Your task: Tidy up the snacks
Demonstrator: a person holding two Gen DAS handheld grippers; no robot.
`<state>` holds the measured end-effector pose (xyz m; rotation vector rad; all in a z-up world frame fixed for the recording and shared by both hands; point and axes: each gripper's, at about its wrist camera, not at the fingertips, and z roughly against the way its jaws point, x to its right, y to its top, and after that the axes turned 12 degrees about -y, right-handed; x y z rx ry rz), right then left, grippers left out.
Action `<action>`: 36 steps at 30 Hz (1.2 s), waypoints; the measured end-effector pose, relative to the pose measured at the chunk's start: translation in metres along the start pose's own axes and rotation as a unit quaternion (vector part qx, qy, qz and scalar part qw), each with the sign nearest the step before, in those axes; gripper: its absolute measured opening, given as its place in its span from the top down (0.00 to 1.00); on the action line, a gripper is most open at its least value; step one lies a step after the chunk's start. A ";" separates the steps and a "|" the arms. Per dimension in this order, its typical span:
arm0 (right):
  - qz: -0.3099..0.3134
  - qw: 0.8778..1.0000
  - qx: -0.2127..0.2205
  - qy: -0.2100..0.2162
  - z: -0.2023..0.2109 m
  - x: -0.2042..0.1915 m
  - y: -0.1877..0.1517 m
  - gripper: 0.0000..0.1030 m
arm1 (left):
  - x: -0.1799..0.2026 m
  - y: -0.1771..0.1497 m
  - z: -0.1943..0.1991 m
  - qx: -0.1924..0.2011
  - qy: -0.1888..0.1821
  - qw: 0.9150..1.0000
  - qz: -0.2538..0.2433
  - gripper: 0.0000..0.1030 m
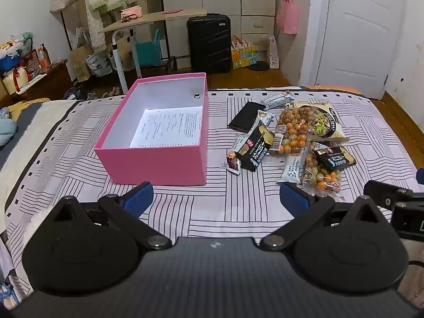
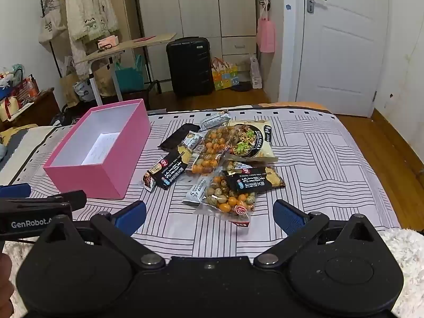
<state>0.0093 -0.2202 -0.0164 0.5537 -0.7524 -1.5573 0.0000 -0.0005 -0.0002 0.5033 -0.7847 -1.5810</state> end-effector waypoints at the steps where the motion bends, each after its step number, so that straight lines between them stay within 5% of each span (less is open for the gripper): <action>1: 0.000 1.000 -0.001 0.000 0.000 0.000 0.000 0.00 | 0.000 0.000 0.000 0.000 -0.002 1.000 0.001 0.00; 36: 0.005 1.000 -0.002 -0.007 -0.002 0.005 -0.003 0.00 | 0.002 -0.011 0.001 0.023 -0.021 1.000 -0.003 0.00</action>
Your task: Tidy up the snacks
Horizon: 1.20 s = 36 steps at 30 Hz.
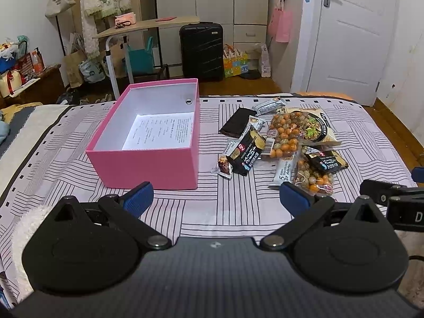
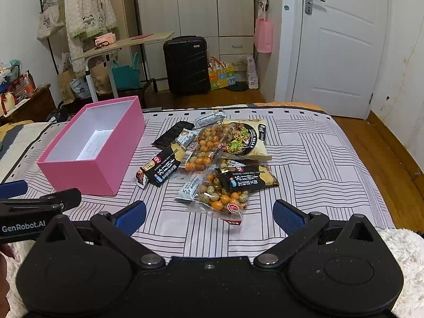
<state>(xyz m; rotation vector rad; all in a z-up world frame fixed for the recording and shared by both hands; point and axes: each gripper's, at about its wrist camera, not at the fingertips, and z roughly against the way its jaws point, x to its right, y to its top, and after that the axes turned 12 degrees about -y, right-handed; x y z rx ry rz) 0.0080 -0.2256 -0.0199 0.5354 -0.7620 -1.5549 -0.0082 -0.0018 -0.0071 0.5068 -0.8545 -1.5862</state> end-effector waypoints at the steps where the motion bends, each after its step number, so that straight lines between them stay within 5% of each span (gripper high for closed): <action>1: 0.000 1.000 0.000 0.000 0.000 -0.001 0.000 0.00 | 0.000 0.000 0.000 0.000 -0.001 1.000 0.000 0.00; 36: 0.006 1.000 0.028 -0.003 0.002 0.005 0.000 0.00 | 0.004 -0.003 0.002 0.001 -0.017 1.000 -0.010 0.00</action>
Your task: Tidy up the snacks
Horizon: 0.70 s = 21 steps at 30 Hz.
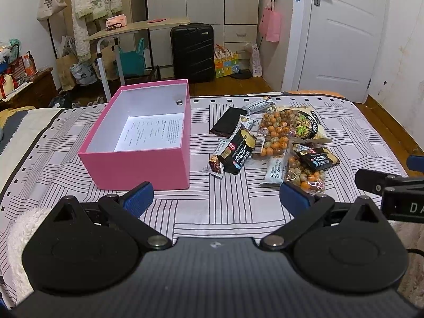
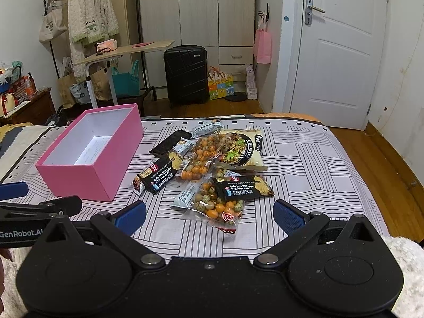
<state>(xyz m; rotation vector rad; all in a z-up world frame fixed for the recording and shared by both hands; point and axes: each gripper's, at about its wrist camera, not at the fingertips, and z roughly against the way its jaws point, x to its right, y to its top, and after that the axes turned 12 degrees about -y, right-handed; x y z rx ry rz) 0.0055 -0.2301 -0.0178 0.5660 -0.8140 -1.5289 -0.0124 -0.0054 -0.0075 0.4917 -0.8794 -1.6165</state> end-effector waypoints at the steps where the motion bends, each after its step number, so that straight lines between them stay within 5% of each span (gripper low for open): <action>1: -0.002 1.000 -0.001 0.002 0.000 0.001 0.001 0.00 | 0.000 0.000 0.000 0.001 -0.001 1.000 0.000 0.00; 12: 0.014 1.000 0.018 0.000 -0.011 0.007 0.025 0.00 | -0.001 0.018 -0.011 -0.014 -0.011 1.000 -0.011 0.00; 21: 0.021 0.997 0.064 0.033 -0.032 0.032 0.050 0.00 | -0.009 0.050 -0.032 -0.056 -0.070 0.996 0.004 0.03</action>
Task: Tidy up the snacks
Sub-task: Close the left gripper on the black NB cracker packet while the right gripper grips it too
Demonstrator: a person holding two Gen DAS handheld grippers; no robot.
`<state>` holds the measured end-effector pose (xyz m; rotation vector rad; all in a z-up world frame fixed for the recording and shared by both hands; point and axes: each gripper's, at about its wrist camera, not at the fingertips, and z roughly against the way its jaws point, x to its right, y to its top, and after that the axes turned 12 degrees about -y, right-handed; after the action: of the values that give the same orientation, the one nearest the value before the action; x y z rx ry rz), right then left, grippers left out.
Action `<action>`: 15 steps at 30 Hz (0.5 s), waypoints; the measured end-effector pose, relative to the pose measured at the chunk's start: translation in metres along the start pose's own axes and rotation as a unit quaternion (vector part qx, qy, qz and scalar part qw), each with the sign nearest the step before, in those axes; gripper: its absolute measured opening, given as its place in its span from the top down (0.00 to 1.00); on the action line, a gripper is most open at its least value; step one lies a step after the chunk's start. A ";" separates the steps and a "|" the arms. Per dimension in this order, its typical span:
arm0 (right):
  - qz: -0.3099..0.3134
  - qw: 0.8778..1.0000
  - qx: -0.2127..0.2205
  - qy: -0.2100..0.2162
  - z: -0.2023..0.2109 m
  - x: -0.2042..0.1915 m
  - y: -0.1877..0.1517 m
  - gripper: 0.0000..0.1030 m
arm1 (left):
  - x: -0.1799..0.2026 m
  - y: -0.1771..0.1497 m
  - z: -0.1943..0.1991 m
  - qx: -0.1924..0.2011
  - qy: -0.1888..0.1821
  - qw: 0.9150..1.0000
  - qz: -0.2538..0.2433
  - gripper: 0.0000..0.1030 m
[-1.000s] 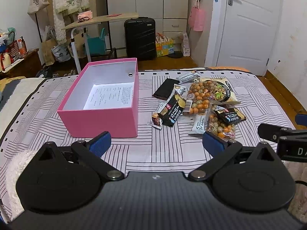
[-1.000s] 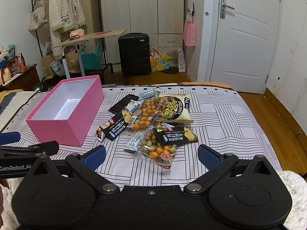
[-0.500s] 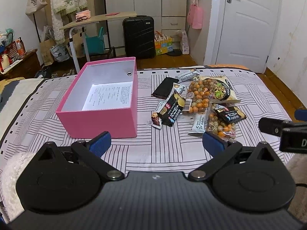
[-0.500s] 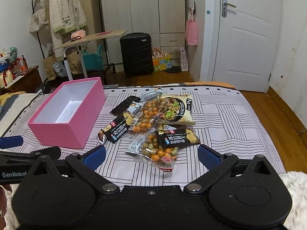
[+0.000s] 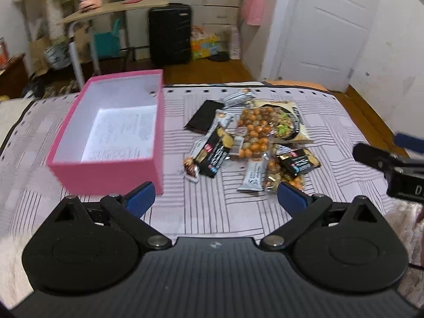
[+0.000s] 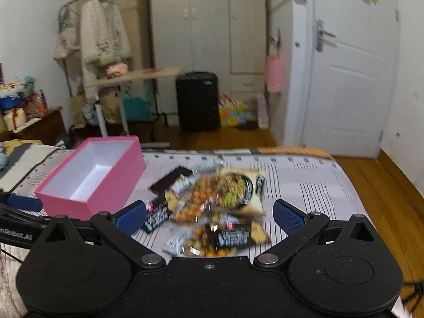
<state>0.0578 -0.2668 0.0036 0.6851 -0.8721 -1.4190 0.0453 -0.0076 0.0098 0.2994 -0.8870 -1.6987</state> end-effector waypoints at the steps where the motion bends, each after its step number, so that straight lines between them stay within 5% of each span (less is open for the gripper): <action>1: 0.005 1.000 -0.006 0.006 -0.007 0.004 0.007 0.00 | 0.002 0.006 -0.003 -0.005 -0.004 1.000 -0.009 0.03; 10: -0.041 0.984 -0.167 0.047 -0.119 0.040 0.039 0.05 | 0.040 0.055 -0.069 -0.019 -0.046 0.994 -0.098 0.04; 15: -0.049 0.974 -0.214 0.057 -0.184 0.054 0.021 0.14 | 0.048 0.058 -0.129 -0.069 -0.086 0.992 -0.060 0.15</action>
<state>0.2211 -0.3369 -0.0715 0.4777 -0.4237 -1.5745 0.1497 -0.1069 -0.0268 0.1164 -0.8860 -1.9098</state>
